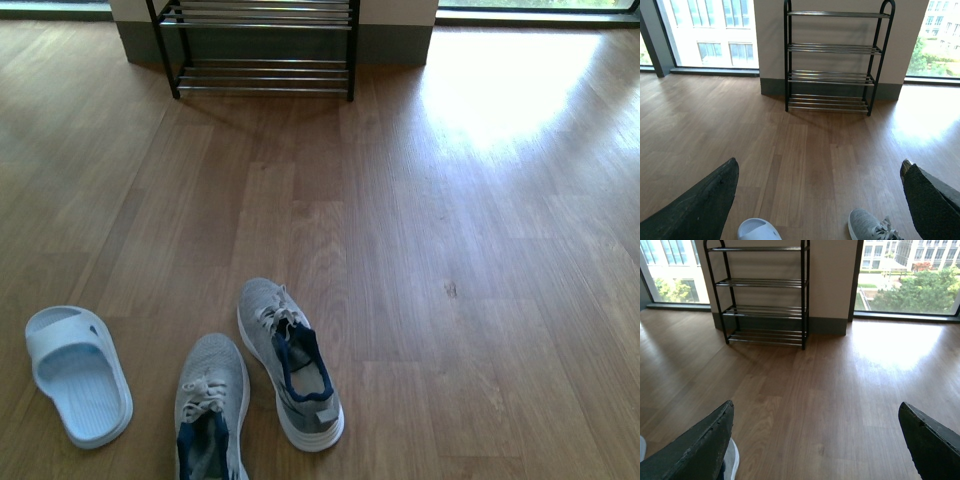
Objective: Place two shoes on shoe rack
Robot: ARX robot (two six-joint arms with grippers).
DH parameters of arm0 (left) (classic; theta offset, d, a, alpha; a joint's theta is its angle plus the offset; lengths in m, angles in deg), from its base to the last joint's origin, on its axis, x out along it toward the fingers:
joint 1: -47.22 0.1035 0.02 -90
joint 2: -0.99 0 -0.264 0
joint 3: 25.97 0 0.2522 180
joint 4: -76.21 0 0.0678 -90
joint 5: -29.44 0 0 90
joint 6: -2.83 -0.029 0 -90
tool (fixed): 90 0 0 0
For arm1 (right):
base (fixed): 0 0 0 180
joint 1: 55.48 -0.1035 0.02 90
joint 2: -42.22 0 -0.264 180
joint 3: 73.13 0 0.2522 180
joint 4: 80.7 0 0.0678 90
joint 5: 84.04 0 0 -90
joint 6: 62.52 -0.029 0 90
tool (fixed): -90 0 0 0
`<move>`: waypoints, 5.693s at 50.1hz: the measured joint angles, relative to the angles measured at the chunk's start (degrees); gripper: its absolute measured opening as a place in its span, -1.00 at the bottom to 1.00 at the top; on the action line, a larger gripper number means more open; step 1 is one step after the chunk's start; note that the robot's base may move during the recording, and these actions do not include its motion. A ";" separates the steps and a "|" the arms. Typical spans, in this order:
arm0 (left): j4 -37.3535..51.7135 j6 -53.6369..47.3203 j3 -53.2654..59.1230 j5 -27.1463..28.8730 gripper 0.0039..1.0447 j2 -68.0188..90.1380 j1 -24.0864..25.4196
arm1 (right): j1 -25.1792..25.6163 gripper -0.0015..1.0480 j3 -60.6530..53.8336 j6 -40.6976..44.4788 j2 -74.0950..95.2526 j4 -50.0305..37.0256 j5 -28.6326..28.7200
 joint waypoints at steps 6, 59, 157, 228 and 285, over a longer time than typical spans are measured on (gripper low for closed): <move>-0.02 0.02 0.00 0.00 0.83 0.00 0.00 | 0.00 0.82 0.00 0.00 -0.02 0.00 0.02; -0.02 0.00 0.00 0.15 0.83 0.00 0.00 | 0.00 0.82 0.00 0.00 0.02 0.00 0.31; -0.02 0.00 0.00 0.02 0.83 0.00 0.00 | -5.75 0.82 48.92 3.50 139.01 -24.81 9.25; -0.02 0.00 0.00 0.02 0.83 0.00 0.00 | 0.15 -0.97 58.16 0.28 156.21 -40.41 1.18; -0.02 0.00 0.00 0.02 0.83 0.00 0.00 | 24.28 -0.97 16.94 9.40 31.43 -2.40 16.98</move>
